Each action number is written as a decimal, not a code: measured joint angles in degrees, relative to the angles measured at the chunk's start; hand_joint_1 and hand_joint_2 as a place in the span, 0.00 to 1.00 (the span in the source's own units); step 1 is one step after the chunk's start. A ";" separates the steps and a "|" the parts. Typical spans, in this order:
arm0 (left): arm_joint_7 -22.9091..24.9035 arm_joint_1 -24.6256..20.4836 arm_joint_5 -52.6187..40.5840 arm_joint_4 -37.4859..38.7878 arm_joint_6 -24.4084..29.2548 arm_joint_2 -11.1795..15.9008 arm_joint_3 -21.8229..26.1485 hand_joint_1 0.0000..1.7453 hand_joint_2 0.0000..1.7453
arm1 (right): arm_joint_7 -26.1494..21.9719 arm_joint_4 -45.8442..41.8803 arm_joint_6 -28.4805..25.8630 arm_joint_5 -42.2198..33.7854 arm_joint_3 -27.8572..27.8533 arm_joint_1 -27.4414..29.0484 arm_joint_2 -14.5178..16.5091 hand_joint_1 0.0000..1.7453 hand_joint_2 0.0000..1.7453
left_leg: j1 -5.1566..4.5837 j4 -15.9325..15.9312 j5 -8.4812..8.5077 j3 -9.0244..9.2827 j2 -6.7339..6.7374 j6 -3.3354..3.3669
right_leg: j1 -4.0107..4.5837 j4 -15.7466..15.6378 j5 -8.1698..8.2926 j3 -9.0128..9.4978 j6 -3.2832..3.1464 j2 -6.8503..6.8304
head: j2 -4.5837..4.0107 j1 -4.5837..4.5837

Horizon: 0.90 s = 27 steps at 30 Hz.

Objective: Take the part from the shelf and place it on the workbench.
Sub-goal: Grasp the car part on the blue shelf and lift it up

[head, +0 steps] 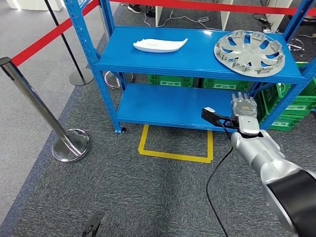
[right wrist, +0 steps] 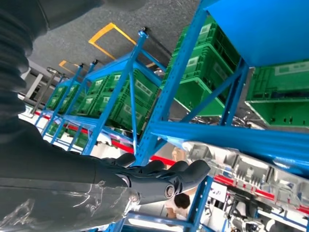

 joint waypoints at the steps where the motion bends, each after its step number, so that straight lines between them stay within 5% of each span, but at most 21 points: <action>1: 0.00 0.00 -0.01 0.00 -0.03 0.00 0.00 0.00 1.00 | -0.19 0.00 -0.18 0.01 -0.12 0.19 -0.07 0.00 1.00 | 0.00 0.00 0.00 0.00 0.00 0.00 | 0.00 0.00 0.00 0.00 0.00 0.00 | 0.00 0.00; 17: 0.37 0.02 -0.80 0.00 0.12 0.04 -0.13 0.00 1.00 | -3.47 -1.09 -10.74 4.12 -2.11 -2.86 1.43 0.00 1.00 | -0.02 0.00 0.08 -0.07 -0.01 0.11 | 0.00 0.01 0.03 0.00 0.04 -0.08 | 0.00 -0.01; 27: 0.57 0.03 -0.85 0.00 0.13 0.04 -0.13 0.00 1.00 | -3.03 -1.44 -11.24 4.97 -2.54 -3.83 1.81 0.00 1.00 | -0.02 0.00 0.09 -0.07 -0.01 0.12 | 0.00 0.01 0.03 0.01 0.05 -0.11 | 0.00 -0.01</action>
